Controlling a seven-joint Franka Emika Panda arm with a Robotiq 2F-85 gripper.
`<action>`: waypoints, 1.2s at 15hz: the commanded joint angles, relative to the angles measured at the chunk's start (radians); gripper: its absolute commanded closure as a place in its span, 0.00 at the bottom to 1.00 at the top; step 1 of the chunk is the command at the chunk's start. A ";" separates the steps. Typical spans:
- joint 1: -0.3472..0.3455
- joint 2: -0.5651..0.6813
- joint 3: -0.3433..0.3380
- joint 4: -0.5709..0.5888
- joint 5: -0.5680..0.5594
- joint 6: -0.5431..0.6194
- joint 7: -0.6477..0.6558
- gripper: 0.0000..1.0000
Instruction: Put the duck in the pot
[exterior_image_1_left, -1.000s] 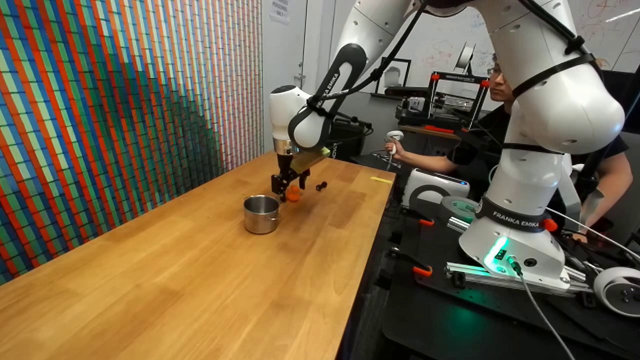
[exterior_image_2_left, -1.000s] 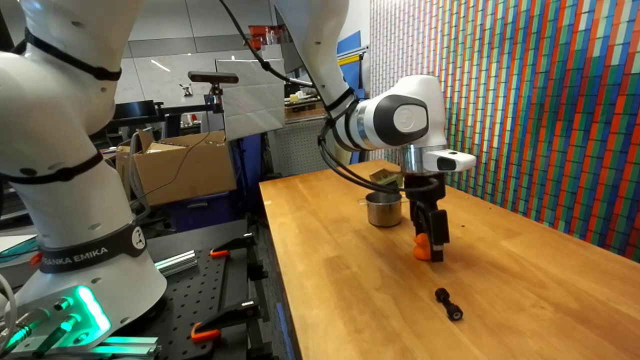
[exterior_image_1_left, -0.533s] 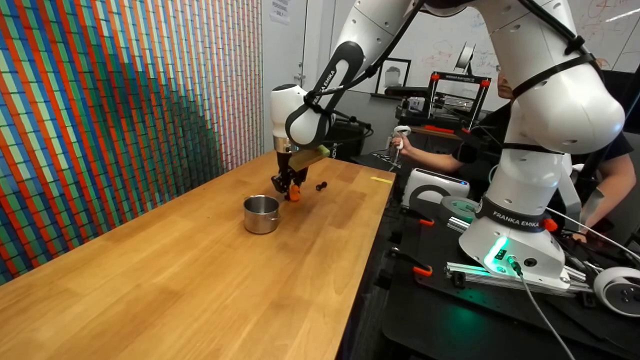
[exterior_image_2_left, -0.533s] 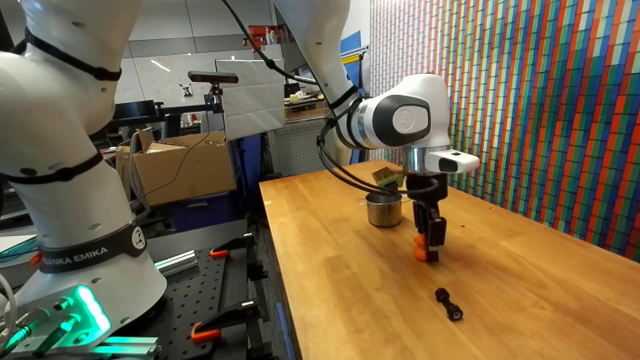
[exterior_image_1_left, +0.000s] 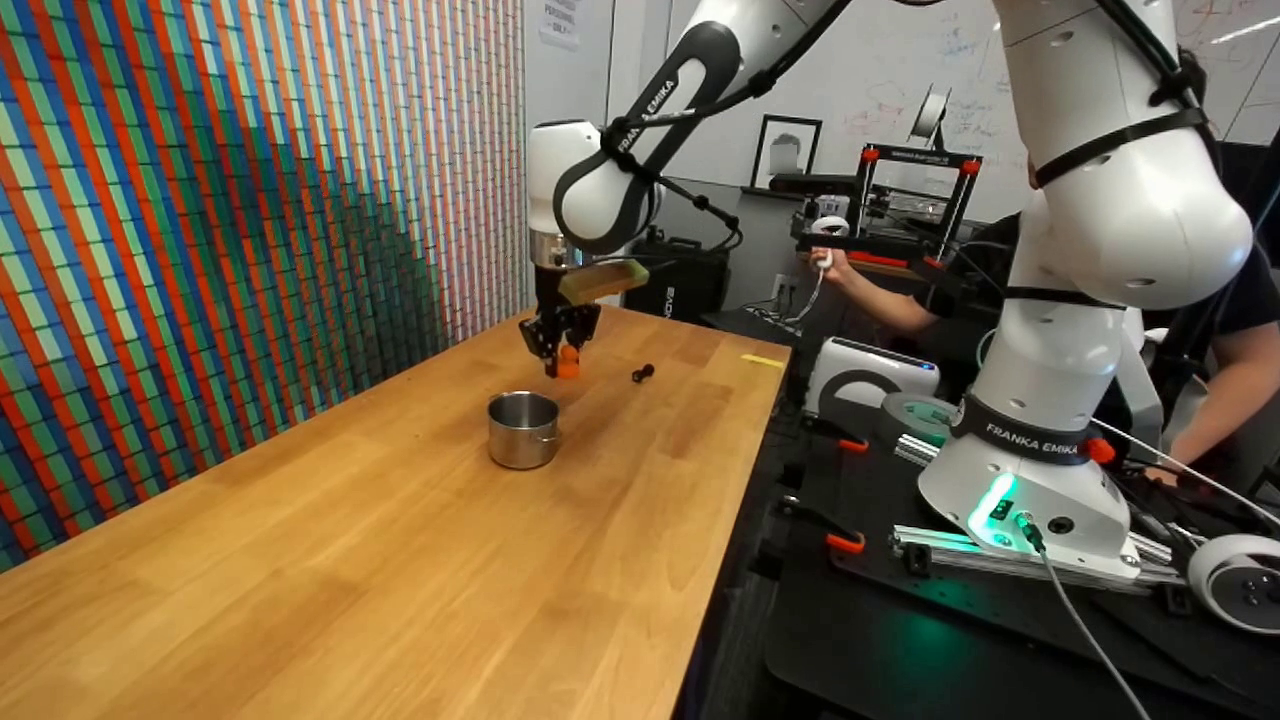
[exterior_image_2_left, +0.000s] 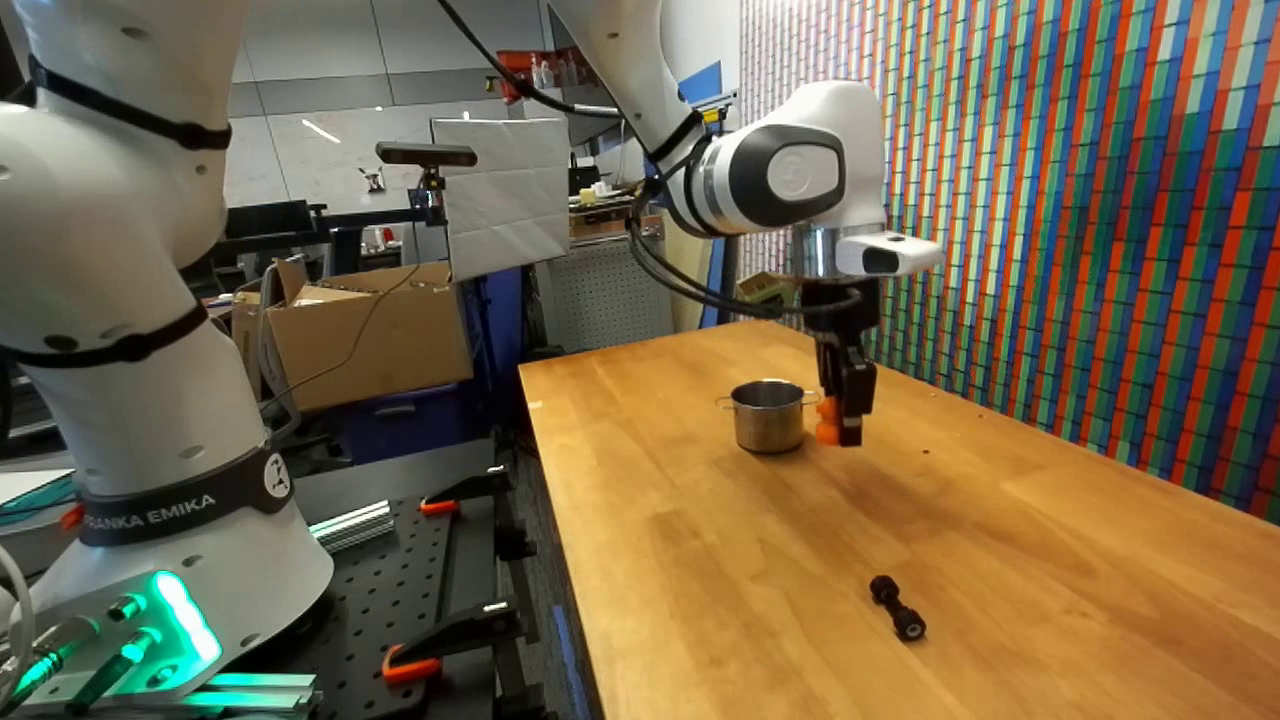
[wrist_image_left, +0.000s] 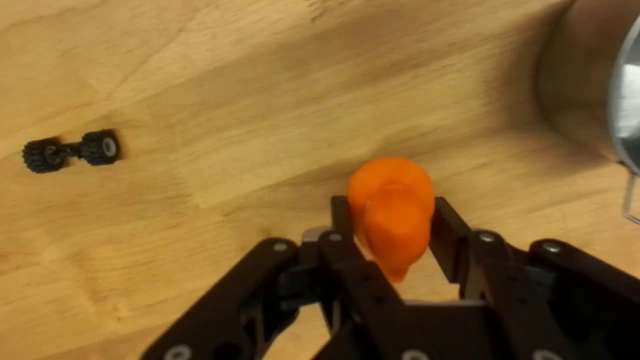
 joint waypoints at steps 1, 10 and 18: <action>0.015 -0.120 0.035 -0.043 0.065 -0.063 -0.035 0.81; 0.097 -0.163 0.079 -0.086 0.060 -0.023 0.048 0.81; 0.170 -0.109 0.058 -0.078 0.025 0.041 0.134 0.12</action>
